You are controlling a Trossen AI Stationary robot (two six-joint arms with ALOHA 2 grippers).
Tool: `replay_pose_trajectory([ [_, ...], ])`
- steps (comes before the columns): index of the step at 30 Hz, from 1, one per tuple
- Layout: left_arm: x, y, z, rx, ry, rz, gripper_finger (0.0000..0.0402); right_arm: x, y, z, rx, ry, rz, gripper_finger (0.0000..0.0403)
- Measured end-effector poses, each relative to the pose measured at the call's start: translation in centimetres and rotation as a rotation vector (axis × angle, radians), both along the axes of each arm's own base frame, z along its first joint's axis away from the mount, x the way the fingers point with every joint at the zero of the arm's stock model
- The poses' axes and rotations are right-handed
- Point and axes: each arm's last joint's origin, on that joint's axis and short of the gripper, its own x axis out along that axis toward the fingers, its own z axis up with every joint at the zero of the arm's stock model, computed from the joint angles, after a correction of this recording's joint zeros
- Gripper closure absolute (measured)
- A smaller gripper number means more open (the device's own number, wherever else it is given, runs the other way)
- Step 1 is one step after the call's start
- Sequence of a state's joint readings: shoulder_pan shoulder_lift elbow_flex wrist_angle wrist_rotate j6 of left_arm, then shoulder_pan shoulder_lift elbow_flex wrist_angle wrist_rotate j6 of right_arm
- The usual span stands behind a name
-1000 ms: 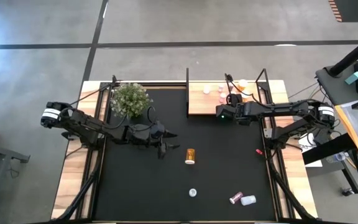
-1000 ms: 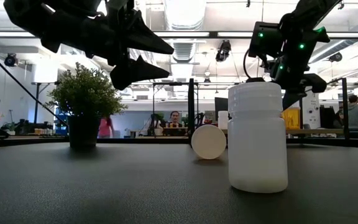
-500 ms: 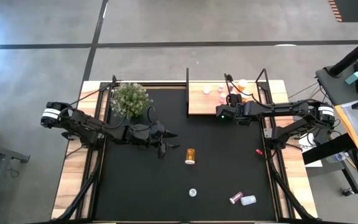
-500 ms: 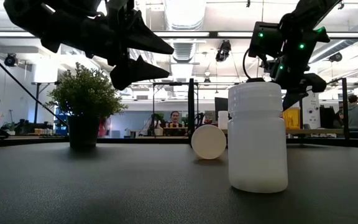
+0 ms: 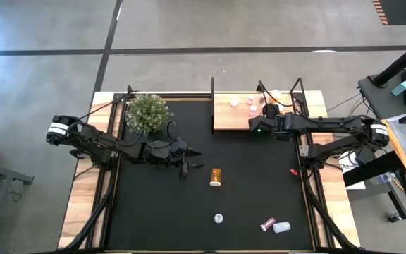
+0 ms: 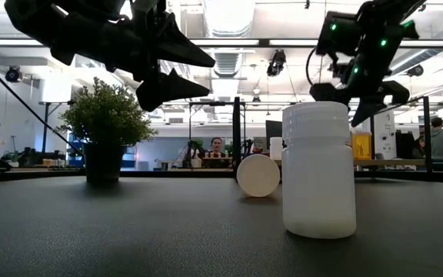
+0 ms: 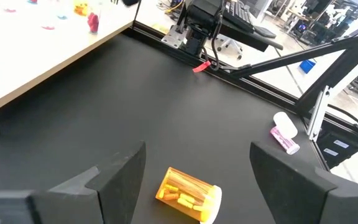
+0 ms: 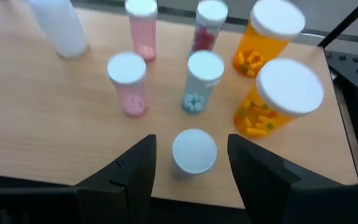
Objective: Pick and place medicine bottles onto shelf by color
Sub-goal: Put the left white pill bottle on the shelf aligned with the other white pill bottle
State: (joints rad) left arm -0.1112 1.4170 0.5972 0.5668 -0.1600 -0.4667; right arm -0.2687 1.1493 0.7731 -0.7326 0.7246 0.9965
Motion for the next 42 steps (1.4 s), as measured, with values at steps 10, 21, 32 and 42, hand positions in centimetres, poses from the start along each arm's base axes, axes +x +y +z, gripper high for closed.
replay_pose_trajectory([
  [10, 0.0, 0.0, 0.0, 0.001, 0.000, 0.003, 0.0130, -1.7, 1.0, 3.6, 0.029, -0.237, 0.092, 0.0213],
  [21, 0.0, 0.0, 0.0, 0.001, 0.000, 0.002, 0.0130, 0.1, 6.2, 7.1, -0.001, -0.433, 0.509, 0.0213],
  [32, 0.0, -0.2, 0.0, -0.109, 0.001, -0.042, 0.0130, 2.9, 15.4, 8.2, 0.083, -0.433, 0.887, 0.0213],
  [42, -0.1, -1.0, 0.0, -0.263, 0.031, -0.262, 0.0130, 5.3, 25.4, 8.8, 0.104, -0.362, 1.196, 0.0213],
])
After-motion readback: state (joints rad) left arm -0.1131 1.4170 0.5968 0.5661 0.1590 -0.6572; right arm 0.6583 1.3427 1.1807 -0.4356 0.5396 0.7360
